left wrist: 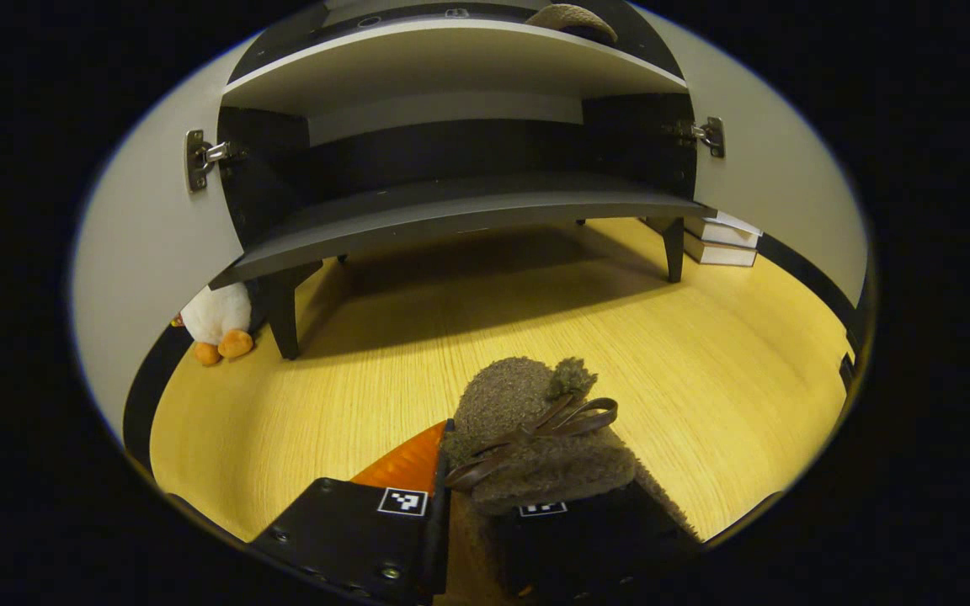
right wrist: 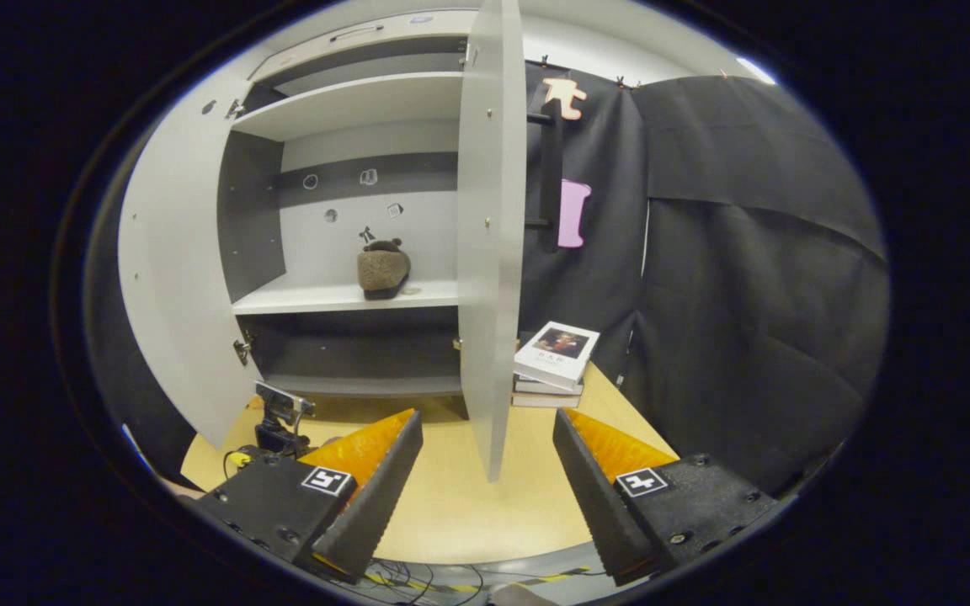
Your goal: Grab one shoe with the right hand and put it into the shoe cabinet, grab the other shoe with the left hand and put it into the shoe cabinet; then close the right door with the right hand and the left door with the left hand.
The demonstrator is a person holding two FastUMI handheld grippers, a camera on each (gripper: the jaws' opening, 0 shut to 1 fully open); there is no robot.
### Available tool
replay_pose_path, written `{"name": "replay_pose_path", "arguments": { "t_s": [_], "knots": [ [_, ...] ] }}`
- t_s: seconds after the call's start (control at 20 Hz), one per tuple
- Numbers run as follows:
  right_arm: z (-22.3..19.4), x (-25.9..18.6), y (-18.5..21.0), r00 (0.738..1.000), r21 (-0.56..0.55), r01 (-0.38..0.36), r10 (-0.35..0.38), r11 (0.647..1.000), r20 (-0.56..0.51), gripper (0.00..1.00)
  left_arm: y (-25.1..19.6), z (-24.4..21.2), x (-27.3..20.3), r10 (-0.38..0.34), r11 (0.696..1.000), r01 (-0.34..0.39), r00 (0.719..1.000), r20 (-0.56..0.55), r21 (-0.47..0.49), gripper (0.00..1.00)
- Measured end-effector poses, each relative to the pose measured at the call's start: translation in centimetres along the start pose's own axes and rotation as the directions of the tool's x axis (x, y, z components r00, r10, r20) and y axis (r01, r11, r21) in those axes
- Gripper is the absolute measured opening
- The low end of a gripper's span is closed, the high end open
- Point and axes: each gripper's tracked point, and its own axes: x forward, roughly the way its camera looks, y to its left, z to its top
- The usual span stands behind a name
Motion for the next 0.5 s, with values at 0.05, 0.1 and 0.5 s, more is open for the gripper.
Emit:
{"name": "replay_pose_path", "arguments": {
  "t_s": [0.05,0.1,0.5],
  "knots": [
    [-0.1,0.2,0.1,1.000,-0.001,-0.005,0.005,1.000,-0.004,0.99,0.8,-0.4,0.0,0.038,0.999,-0.038,0.999,-0.013,0.006,0.25],
    [-0.1,0.3,0.3,1.000,-0.003,-0.009,0.009,1.000,-0.004,1.00,0.7,-0.4,-0.3,0.032,0.999,-0.032,0.999,-0.012,-0.005,0.15],
    [1.9,-0.1,2.2,0.995,-0.023,-0.080,0.081,0.997,0.054,0.99,0.0,4.3,-6.0,0.010,0.999,-0.008,0.999,0.048,-0.042,0.12]
  ]
}}
